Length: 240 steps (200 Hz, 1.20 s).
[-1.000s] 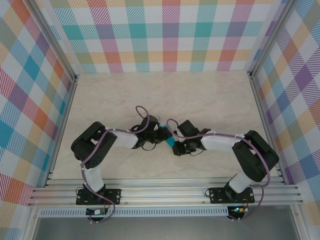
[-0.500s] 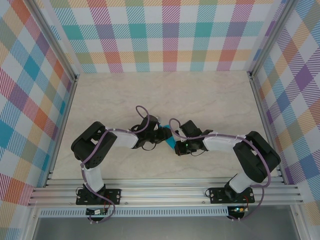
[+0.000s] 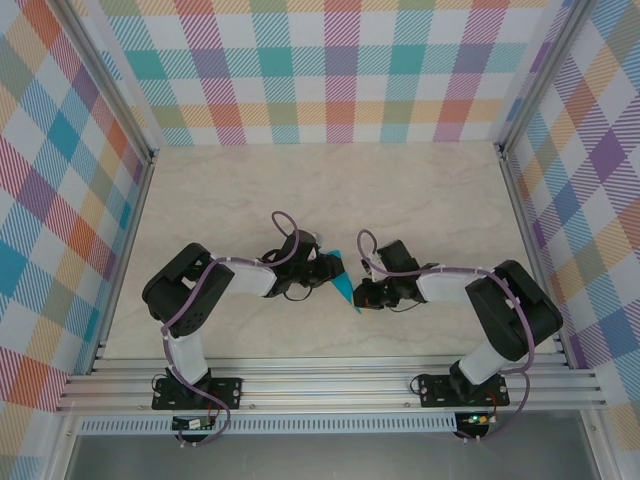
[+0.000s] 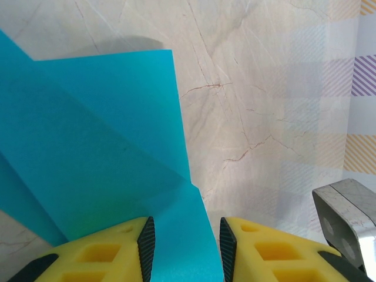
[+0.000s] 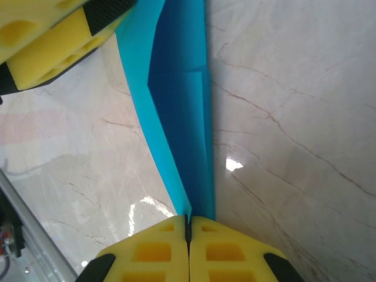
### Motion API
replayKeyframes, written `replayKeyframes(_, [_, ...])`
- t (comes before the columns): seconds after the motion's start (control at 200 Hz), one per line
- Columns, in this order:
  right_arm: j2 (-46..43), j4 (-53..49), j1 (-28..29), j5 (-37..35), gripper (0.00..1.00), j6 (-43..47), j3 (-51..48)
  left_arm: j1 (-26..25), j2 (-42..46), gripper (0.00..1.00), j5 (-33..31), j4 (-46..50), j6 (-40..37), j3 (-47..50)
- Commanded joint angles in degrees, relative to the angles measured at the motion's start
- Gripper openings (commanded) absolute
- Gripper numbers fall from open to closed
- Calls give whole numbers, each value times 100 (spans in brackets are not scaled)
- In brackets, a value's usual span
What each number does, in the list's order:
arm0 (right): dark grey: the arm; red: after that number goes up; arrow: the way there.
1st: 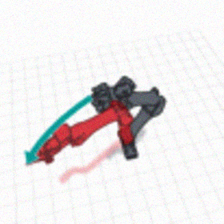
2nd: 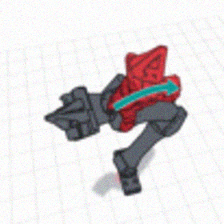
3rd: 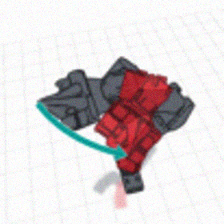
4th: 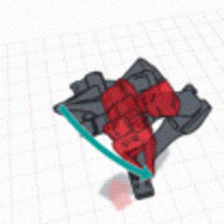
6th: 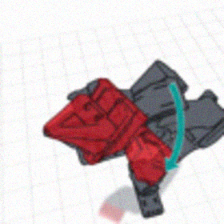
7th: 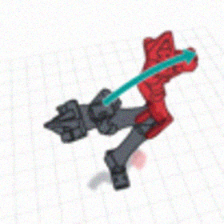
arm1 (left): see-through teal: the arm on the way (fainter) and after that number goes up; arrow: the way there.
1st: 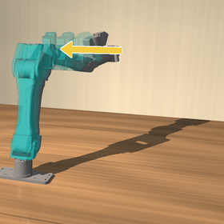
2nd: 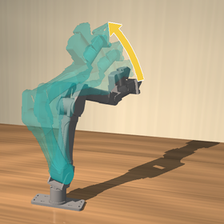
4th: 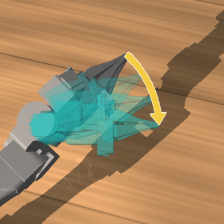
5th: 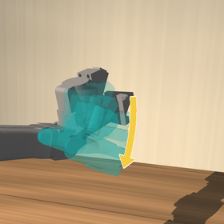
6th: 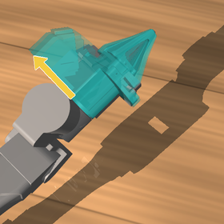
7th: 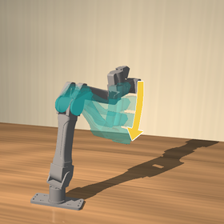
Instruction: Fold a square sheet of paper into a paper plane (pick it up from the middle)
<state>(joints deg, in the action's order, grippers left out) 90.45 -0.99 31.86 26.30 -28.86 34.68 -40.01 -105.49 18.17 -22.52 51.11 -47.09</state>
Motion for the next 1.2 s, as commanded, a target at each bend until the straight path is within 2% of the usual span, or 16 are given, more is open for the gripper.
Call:
replayKeyframes(0.0, [100,-129,-96,351,9,-118,-106,-73,-163,37,72,284,-103,-55])
replayKeyframes(0.13, [32,-209,-144,393,13,-154,-121,-74,-173,37,60,292,-104,-46])
replayKeyframes(0.34, [-48,-312,-177,491,14,-205,-79,-77,-215,37,55,332,-111,-83])
replayKeyframes(0.54, [3,-479,-232,479,2,-192,-65,-70,-301,36,22,441,-92,-151])
replayKeyframes(0.615, [187,-442,-250,612,1,-180,-70,-68,-327,36,20,487,-84,-175])
replayKeyframes(0.96, [-75,-721,-294,718,17,-172,-39,-55,-340,36,-42,680,-70,-186])
replayKeyframes(1.12, [-95,-735,-320,766,17,-203,-101,-46,-358,35,-16,670,-66,-210])
replayKeyframes(1.195, [-79,-712,-345,775,13,-207,-175,-46,-371,36,-16,664,-69,-212])
